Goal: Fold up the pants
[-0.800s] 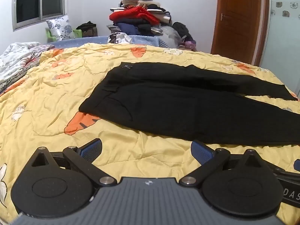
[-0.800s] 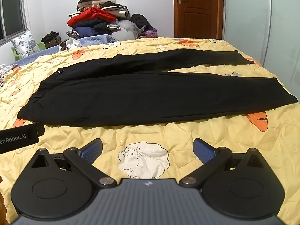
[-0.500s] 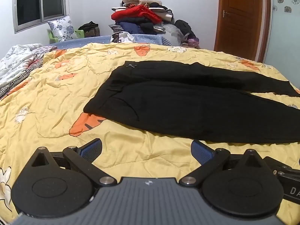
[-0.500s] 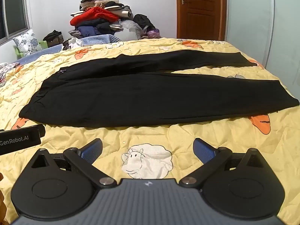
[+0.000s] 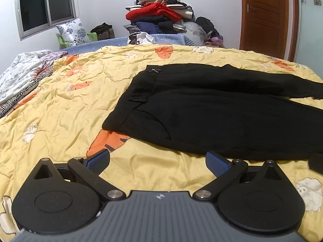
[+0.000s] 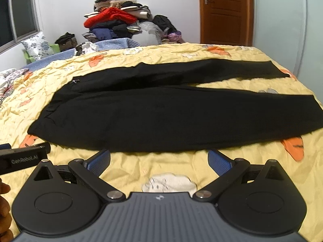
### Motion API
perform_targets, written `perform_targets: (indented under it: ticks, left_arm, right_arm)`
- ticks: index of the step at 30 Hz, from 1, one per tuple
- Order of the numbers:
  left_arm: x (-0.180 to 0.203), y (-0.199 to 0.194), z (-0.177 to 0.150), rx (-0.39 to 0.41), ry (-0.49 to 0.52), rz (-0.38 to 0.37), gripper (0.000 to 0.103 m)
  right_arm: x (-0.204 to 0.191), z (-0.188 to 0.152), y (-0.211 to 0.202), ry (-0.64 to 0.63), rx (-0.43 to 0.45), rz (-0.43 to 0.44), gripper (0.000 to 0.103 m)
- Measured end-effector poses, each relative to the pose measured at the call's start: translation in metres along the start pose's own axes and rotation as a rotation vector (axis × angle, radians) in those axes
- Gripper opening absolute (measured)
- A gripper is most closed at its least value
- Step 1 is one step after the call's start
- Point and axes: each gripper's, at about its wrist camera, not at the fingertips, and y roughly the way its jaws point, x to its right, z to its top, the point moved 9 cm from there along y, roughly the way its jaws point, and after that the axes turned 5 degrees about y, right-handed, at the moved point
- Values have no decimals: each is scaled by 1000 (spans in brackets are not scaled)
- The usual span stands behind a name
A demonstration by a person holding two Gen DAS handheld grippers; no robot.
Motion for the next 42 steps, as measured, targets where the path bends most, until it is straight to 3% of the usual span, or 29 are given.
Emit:
perform_targets:
  ticks: [3,7,16,25,42]
  left_arm:
    - [-5,11,5,-10,10,15,103]
    - [-14,24,12,-13,5,35,103]
    - [-20,53,27,-37,9,52,103]
    - [-15,68,26,-60,21,48,103]
    - [1,55,27,-55,18,11,103]
  right_arm:
    - [-8,19,5,-60,48,60,103]
    - [-17,46,16,-158,95,76,103]
    - [-34,79,55,-201,70,139,103]
    - [-37,62,81,-222,25,99,103]
    - [-11,48,62,-97,0,39,103]
